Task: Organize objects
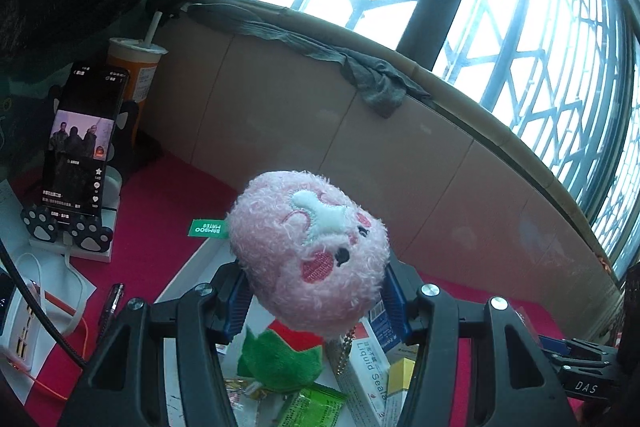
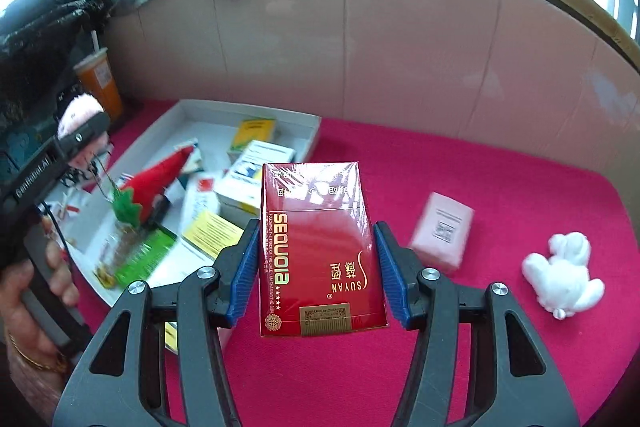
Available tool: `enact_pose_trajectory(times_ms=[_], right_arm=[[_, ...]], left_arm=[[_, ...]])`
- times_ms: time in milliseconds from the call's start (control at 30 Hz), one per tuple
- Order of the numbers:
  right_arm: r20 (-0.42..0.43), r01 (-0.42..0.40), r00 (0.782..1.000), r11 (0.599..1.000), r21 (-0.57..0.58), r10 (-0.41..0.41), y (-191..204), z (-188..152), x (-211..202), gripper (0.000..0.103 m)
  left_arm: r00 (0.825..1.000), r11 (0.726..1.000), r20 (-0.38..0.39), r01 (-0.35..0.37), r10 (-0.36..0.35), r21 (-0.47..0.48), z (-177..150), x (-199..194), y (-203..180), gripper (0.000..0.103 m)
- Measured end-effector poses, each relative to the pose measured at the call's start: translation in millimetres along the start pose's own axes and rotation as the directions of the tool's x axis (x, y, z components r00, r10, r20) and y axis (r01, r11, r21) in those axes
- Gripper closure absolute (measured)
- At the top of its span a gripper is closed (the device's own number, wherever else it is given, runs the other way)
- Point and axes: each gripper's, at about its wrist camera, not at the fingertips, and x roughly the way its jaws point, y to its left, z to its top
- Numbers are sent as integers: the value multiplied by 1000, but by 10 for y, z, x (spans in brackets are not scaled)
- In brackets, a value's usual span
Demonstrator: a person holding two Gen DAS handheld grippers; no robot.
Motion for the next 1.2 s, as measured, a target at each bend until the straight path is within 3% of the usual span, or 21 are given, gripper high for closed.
enact_pose_trajectory(times_ms=[200, 433, 533, 567, 633, 667, 733, 767, 933, 1200], right_arm=[[-6, -116, 993, 993, 37, 116, 350, 269, 185, 48], [-36, -178, 983, 982, 63, 180, 771, 371, 551, 48], [-45, -189, 980, 978, 92, 194, 822, 351, 690, 47], [-45, -195, 978, 974, 112, 201, 827, 333, 736, 46], [-50, -211, 974, 966, 150, 221, 825, 297, 802, 45], [-48, -208, 975, 964, 163, 219, 819, 270, 813, 44], [-35, -192, 979, 968, 159, 200, 818, 240, 798, 22], [-19, -177, 983, 973, 149, 182, 808, 215, 758, 21], [22, -158, 988, 976, 148, 156, 691, 185, 590, 21], [59, -128, 991, 982, 137, 121, 554, 69, 370, 21]], left_arm=[[999, 997, -42, 1, -5, -73, 70, 102, 285, 47], [997, 999, -75, 9, -12, -45, 36, 171, 244, 44], [996, 999, -91, 3, -8, -54, 20, 206, 255, 33], [996, 998, -91, -1, -5, -61, 17, 212, 267, 23], [996, 998, -87, -19, 13, -64, 18, 210, 278, 21], [996, 998, -85, -34, 29, -59, 20, 209, 276, 18], [995, 998, -81, -57, 54, -38, 20, 208, 253, 11], [995, 998, -82, -59, 57, -25, 17, 212, 234, 0], [997, 998, -64, -38, 41, 42, -22, 208, 90, 0], [998, 997, -62, -29, 34, 70, -55, 204, 27, 0]])
